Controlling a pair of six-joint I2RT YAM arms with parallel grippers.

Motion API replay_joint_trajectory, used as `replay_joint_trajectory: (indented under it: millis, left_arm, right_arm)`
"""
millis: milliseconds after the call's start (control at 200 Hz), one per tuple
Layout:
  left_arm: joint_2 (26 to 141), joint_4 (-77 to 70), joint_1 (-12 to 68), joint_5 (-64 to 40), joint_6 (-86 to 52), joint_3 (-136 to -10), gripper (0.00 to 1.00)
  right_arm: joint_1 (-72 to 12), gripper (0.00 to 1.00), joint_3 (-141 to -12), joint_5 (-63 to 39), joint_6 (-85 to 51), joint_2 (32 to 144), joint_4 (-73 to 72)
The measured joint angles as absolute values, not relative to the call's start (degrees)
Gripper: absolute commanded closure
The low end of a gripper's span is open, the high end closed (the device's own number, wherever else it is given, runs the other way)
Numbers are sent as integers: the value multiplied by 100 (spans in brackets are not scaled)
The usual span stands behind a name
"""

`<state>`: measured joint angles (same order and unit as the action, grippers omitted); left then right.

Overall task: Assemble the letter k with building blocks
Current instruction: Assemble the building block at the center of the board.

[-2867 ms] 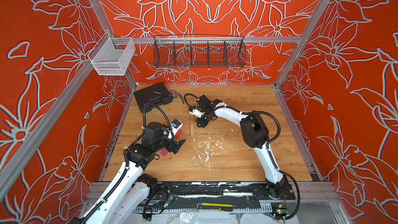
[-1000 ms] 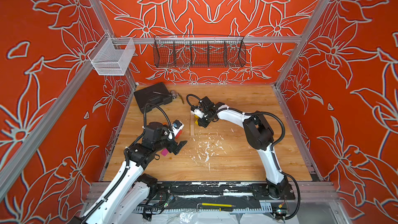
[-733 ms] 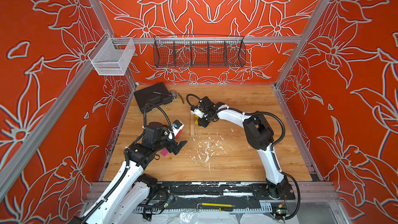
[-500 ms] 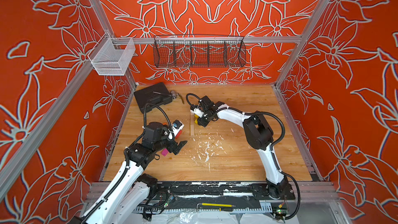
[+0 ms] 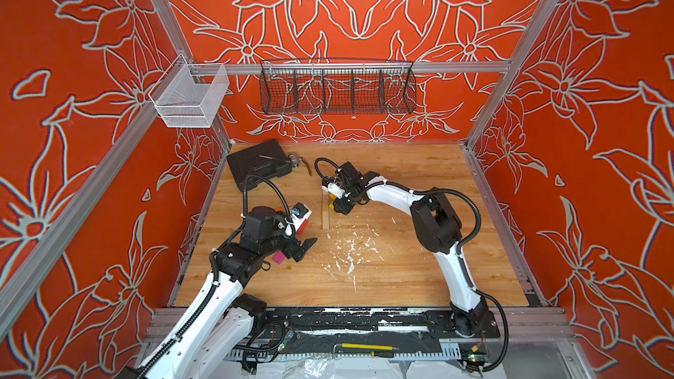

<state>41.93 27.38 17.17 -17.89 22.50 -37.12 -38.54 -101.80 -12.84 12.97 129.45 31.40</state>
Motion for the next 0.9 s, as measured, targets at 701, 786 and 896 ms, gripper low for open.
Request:
replay_joint_trajectory:
  millis: [701, 786, 896]
  left_arm:
    - [4178, 2738, 1717, -1789, 2250, -3712, 3]
    - [4176, 2738, 1717, -1789, 2250, -3712, 3]
    - [4176, 2738, 1715, -1789, 2250, -3712, 3]
  right_arm:
    - [-3854, 66, -10228, -1286, 1295, 12958, 3144]
    - [-3854, 66, -10228, -1286, 1295, 12964, 3144]
    - [-3854, 66, -10228, -1286, 1295, 12984, 3144]
